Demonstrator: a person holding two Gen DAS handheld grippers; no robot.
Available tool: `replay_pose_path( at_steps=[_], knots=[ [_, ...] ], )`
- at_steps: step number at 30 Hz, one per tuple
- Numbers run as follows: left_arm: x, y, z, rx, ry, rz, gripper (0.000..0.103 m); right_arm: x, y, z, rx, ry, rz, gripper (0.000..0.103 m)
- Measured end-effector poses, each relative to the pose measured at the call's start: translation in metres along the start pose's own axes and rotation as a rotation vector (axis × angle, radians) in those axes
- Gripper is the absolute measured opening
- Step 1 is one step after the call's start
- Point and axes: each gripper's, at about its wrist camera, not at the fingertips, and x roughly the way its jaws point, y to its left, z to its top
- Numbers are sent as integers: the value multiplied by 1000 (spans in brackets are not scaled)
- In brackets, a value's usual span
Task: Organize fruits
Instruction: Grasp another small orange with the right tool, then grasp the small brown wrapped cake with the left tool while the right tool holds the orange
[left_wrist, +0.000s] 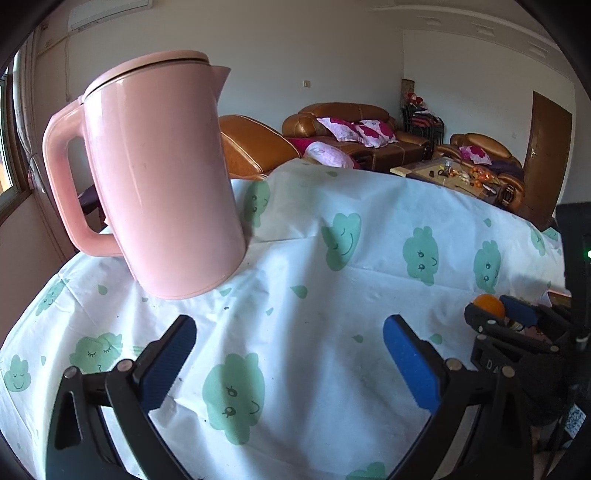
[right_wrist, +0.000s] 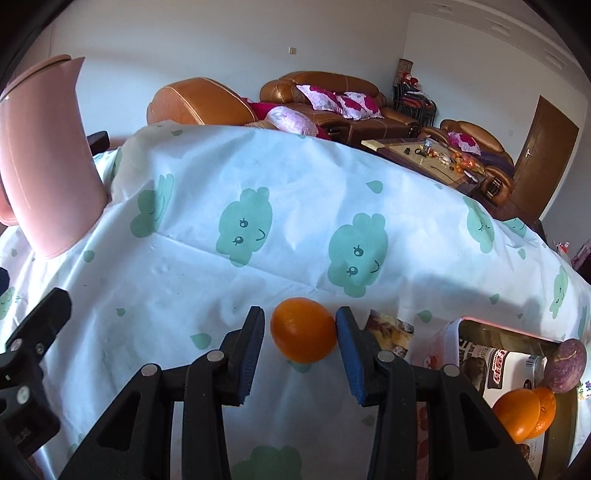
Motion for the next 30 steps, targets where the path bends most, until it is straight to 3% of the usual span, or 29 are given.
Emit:
replay_pose_path(
  at_steps=[3,9,14,18,22,25,30],
  knots=[
    [0,0,1,2,-1,0,103,10,1,1,-22,60,8,41],
    [2,-1,-1,5,8,-14,103,-3,-5,-7,-20,57,40,39],
    [-3,-9,-2,26,-20,-106,103,-59,-27,-23,80,-143,102,39],
    [-9,-33,-6,97,-26,-261,103,-100,-61,-39,96,-255,-15,39],
    [-13,-71,-7,200,-7,-349,103,-112,-101,-58,100,-295,-151,39],
    [-14,-100,-1,258,11,-426,102,-114,-127,-64,155,-308,-174,39],
    [-1,-146,6,369,56,-486,84,-109,-145,-70,201,-295,-132,39]
  ],
)
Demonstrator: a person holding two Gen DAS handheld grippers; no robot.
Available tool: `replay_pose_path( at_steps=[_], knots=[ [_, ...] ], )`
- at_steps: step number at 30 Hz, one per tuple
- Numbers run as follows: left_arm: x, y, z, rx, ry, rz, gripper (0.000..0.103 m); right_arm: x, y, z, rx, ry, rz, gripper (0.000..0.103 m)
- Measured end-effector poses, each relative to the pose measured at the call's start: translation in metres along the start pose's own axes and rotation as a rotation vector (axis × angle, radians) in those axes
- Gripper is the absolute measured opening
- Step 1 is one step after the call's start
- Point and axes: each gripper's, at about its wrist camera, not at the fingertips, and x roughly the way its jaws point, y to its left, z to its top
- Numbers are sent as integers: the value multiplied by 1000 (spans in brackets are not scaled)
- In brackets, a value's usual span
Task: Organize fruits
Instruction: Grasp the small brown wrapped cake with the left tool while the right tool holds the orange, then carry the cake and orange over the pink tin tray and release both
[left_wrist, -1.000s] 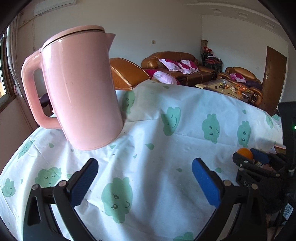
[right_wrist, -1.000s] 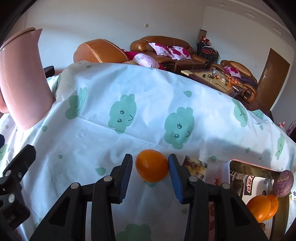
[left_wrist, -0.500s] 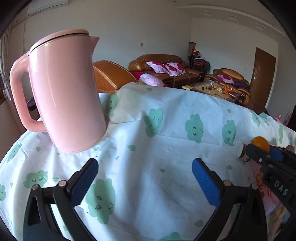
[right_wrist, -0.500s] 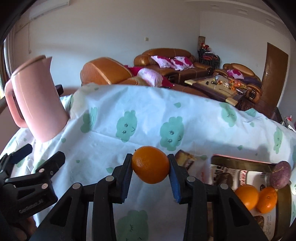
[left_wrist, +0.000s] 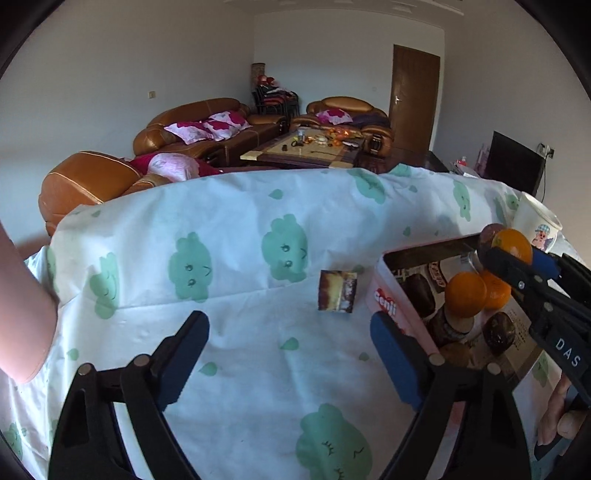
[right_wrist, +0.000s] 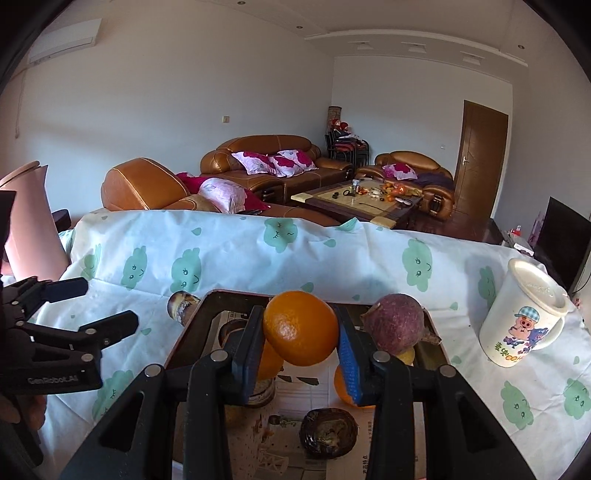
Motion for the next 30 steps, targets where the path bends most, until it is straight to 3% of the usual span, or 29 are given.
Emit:
replay_pose_path(
  at_steps=[4,9,13,16,20,23,30],
  knots=[
    [26,-8,9,10,62,-72,78,5,-4,-3,39,11,43,39],
    [49,-11,18,5,90,-106,62,6,-8,-2,67,23,74,39],
    [62,-4,27,-26,99,-129,60,7,-12,0,82,28,83,39],
    [70,3,27,-72,134,-220,53,9,-15,0,94,34,92,39],
    [68,6,24,-82,133,-261,35,11,-17,-1,107,44,107,39],
    [66,6,23,-84,126,-230,34,12,-16,-1,104,46,107,39],
    [34,10,14,-60,22,-6,34,8,-15,-3,106,19,114,39]
  ],
)
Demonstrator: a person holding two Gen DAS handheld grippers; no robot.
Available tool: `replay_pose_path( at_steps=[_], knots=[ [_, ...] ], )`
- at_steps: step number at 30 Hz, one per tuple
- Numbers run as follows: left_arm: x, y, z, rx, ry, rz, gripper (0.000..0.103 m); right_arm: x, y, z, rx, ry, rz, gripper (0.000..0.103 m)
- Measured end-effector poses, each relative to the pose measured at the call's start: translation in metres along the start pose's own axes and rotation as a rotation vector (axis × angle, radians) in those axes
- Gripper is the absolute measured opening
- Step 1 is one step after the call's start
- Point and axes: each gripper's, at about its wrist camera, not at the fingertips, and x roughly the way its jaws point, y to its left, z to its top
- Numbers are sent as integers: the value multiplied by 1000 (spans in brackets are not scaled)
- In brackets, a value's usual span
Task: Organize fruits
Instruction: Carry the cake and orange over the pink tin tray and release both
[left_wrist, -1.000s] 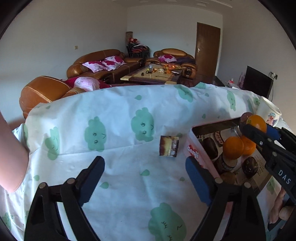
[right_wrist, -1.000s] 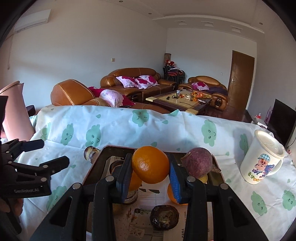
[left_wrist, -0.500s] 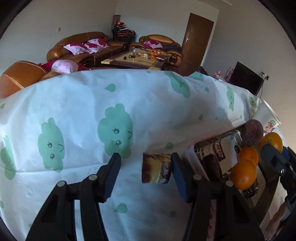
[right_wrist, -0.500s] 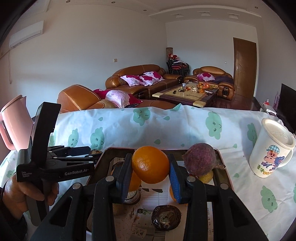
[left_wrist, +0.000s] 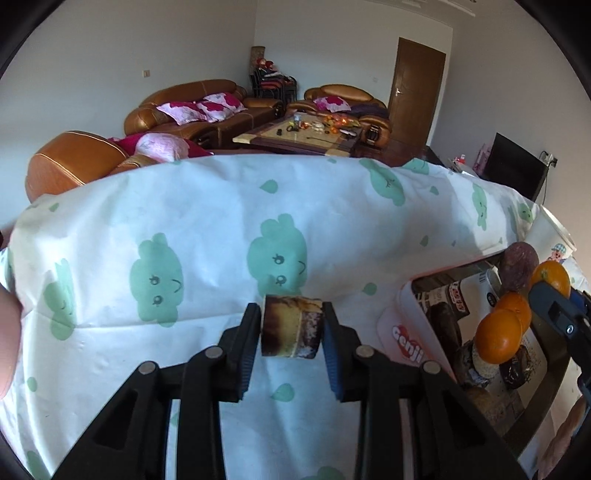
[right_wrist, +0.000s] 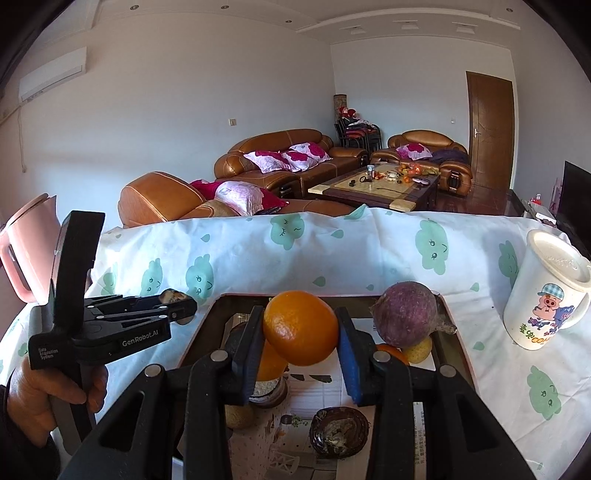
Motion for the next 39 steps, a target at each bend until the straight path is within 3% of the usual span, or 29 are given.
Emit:
replay_pose_path(
  at_steps=[8,12,25,39],
  knots=[
    [-41,4,-21,-61,-111,174,34,-7,19,-6,-69,-58,20,39],
    [-60,-1,-32,-71,-160,217,34,-12,28,-9,-99,-86,22,39],
    [-97,-45,-55,-76,-233,211,34,-39,32,-25,-117,-99,30,39],
    [-90,-101,-39,-36,-266,139,34,-51,-41,-19,10,-113,-45,39]
  ],
)
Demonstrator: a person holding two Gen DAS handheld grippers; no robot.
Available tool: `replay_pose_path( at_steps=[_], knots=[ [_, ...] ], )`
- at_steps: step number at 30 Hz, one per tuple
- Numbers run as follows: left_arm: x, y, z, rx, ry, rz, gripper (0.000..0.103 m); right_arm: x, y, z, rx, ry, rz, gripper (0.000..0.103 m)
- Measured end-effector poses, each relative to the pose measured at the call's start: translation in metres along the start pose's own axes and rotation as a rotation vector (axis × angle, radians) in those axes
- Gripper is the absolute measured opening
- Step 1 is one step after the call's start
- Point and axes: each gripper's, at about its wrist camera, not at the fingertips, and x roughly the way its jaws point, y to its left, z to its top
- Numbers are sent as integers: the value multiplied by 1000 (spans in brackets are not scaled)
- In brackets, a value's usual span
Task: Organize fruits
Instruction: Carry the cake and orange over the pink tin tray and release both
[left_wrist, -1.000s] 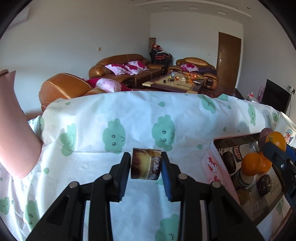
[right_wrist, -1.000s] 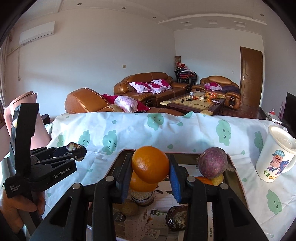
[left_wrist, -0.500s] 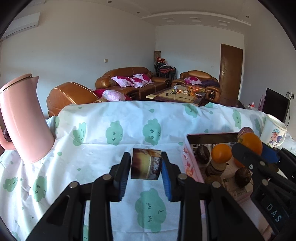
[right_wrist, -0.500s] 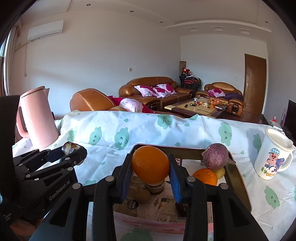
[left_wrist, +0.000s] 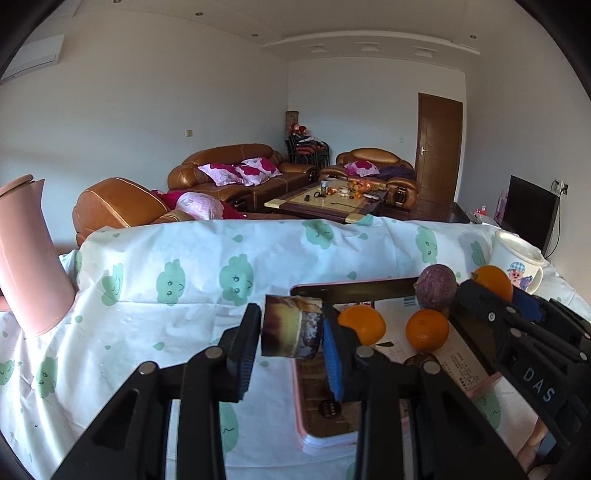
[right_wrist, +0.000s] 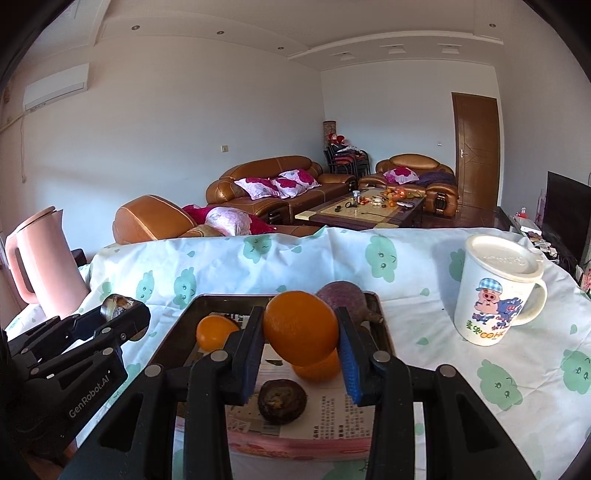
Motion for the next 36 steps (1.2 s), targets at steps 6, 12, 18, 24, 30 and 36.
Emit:
replay_pose_path(
  at_steps=[6,12,18,24,30,36],
  knots=[
    [10,-22,9,-2,5,-43,34,0,-22,6,37,-10,-31,39],
    [27,-39,14,-13,23,-73,34,4,-42,10,88,-6,-59,39],
    [31,-44,8,26,8,-40,34,14,-36,9,76,24,-25,39],
    [31,-45,6,44,-15,-28,34,30,-22,11,34,41,-16,39],
    [36,-45,8,39,-18,-20,34,47,-21,10,48,99,17,39],
    [42,-39,8,7,14,-13,33,57,-15,9,38,115,31,39]
  ],
)
